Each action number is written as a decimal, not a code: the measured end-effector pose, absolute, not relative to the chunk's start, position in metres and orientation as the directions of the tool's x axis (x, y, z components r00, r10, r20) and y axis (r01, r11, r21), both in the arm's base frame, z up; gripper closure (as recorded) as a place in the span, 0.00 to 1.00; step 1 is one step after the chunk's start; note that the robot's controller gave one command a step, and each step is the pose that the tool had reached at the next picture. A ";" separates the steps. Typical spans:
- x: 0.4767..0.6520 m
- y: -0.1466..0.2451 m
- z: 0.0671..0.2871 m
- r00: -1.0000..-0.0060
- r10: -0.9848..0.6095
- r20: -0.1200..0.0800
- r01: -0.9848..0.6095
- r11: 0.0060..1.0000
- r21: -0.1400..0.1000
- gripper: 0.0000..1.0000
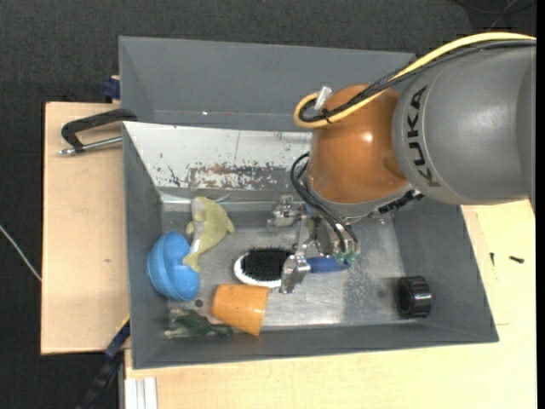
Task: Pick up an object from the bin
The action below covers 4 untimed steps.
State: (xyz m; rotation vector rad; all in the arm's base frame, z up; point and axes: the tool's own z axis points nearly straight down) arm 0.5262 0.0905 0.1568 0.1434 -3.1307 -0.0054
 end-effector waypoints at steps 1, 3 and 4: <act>0.542 0.075 0.120 -0.998 -0.060 0.003 -0.060 0.998 0.001 0.00; 0.534 0.078 0.070 -1.000 -0.017 -0.006 -0.017 1.000 0.002 0.00; 0.536 0.079 0.073 -1.000 -0.017 -0.006 -0.017 1.000 0.002 0.00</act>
Offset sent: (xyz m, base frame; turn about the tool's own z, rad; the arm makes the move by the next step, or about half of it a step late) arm 0.0155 -0.0164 -0.0349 0.0304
